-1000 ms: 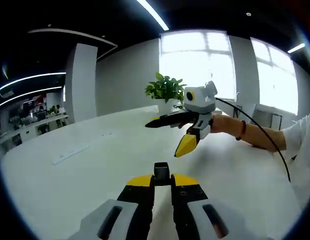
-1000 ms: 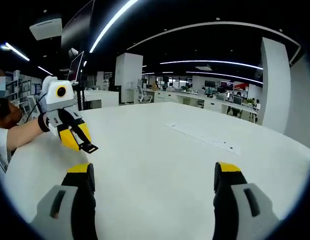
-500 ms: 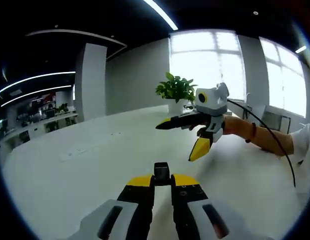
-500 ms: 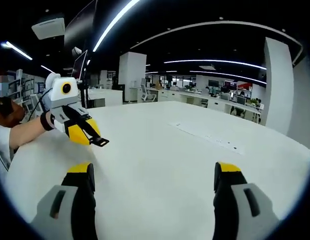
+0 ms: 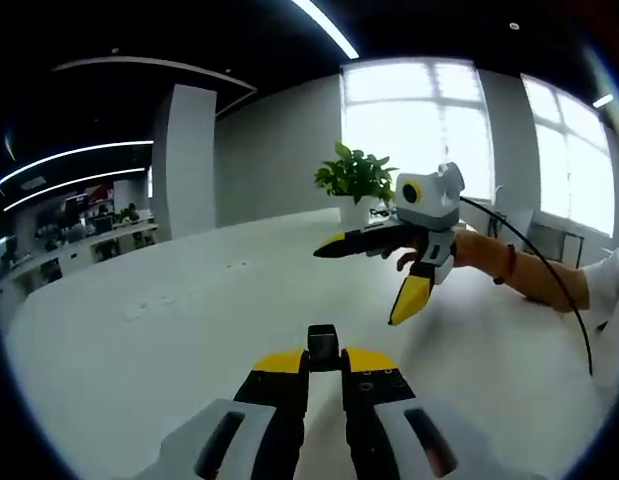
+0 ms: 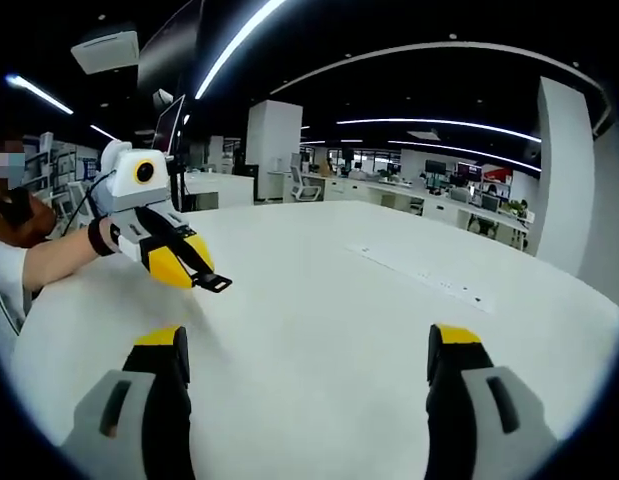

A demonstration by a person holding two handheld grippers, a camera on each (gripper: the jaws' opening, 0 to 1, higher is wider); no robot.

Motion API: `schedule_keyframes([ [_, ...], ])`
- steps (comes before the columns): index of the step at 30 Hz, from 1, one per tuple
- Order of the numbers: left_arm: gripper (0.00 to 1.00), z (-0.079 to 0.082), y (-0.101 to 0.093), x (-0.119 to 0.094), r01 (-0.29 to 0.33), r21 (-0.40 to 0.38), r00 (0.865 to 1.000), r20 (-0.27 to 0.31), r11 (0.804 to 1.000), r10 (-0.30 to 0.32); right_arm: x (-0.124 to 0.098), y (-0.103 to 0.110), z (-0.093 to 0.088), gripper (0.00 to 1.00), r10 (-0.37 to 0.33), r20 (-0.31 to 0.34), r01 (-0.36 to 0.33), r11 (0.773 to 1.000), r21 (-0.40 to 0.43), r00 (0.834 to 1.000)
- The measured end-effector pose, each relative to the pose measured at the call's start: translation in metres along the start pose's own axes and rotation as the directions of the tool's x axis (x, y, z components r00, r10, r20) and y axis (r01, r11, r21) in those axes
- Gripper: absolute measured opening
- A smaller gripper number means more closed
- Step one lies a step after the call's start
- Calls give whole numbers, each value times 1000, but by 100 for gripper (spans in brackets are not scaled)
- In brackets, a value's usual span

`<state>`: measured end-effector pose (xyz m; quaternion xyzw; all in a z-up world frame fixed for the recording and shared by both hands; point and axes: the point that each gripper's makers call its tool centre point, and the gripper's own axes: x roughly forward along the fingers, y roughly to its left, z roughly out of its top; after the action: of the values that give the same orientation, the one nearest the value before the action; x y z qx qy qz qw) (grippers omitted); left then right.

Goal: Snap the two parts of the plastic buckle together until the buckle closes and remains connected.

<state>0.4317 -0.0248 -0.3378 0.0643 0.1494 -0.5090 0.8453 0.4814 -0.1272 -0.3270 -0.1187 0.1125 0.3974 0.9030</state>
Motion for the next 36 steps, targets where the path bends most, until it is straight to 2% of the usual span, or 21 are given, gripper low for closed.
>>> schedule_keyframes([
  [4,11,7,6,1,-17,-17,1000,23,1000,17,0,2,1,100,5,4,-5,1000,-4,1000],
  [8,11,7,8,1,-28,-14,999,21,1000,29,0,-1,2,100,-4,3,4,1000,-19,1000],
  [11,11,7,12,2,-54,-11,998,22,998,54,-2,2,2,100,-2,8,2,1000,-20,1000],
  [14,11,12,18,2,-98,-14,994,47,995,99,-2,2,3,100,-5,12,5,1000,-19,1000],
  [19,11,9,19,7,-123,3,992,22,992,123,-1,4,2,100,7,8,-7,1000,-21,1000],
  [22,11,13,25,9,-142,-6,989,30,990,142,0,8,1,100,11,2,-11,1000,-29,1000],
  [24,11,14,23,11,-122,-23,992,41,992,123,-1,7,0,100,12,-2,-13,999,-33,1000],
  [27,11,10,24,14,-130,13,991,17,991,130,-1,6,-1,100,11,-4,-11,999,-39,1000],
  [36,11,12,22,15,-124,-4,992,24,992,124,-1,10,-4,100,17,-18,-18,998,-55,1000],
])
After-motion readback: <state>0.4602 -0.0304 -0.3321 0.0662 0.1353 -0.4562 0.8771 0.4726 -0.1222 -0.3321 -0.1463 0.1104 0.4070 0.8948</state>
